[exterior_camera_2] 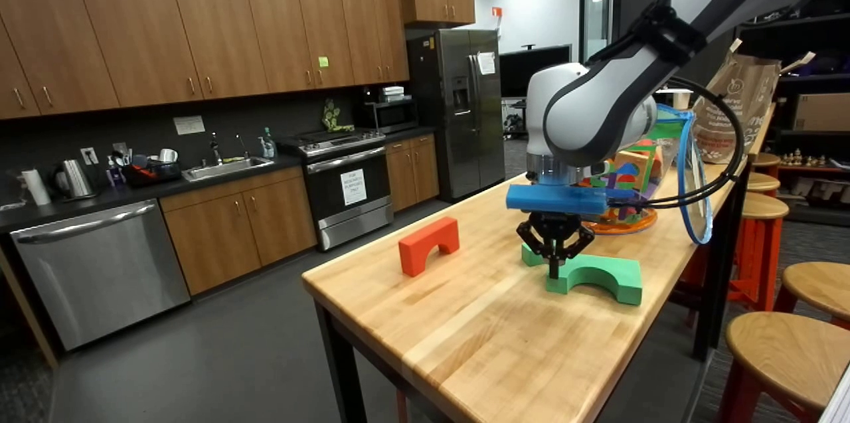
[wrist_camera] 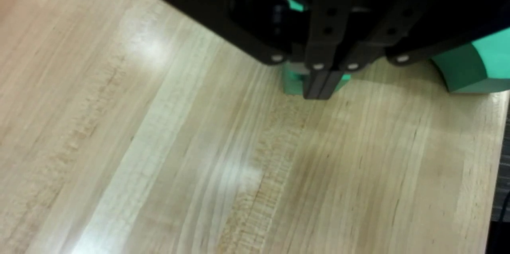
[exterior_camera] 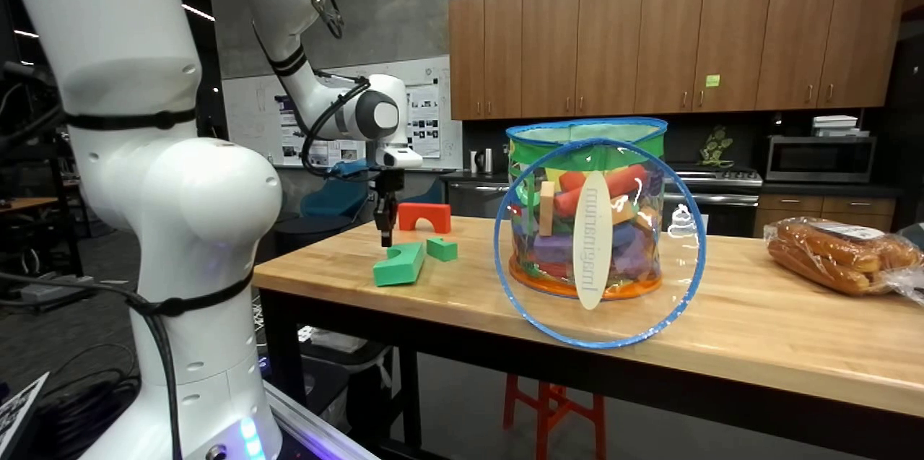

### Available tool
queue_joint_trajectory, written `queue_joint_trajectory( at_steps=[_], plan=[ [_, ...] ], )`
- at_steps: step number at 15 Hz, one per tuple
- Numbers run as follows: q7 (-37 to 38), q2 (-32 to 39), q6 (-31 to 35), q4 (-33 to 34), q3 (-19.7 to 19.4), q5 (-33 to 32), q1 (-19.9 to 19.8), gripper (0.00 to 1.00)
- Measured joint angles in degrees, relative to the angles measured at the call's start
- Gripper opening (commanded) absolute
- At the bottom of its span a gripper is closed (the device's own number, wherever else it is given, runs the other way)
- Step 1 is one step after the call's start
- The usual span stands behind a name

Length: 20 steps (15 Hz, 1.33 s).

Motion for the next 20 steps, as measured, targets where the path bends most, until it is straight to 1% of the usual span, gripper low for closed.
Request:
queue_joint_trajectory(
  at_steps=[5, 9, 15, 20],
  plan=[
    [-0.14, 0.41, -0.04, -0.47, 0.55, 1.97, 1.75, 0.00],
    [-0.62, 2.19, 0.02, -1.30, 1.25, 3.34, 3.12, 0.00],
    [-0.88, 3.10, 0.29, -1.48, 1.32, 3.34, 3.40, 0.00],
    [-0.88, 1.67, 1.38, -1.37, 1.02, 3.19, 3.13, 0.00]
  ],
)
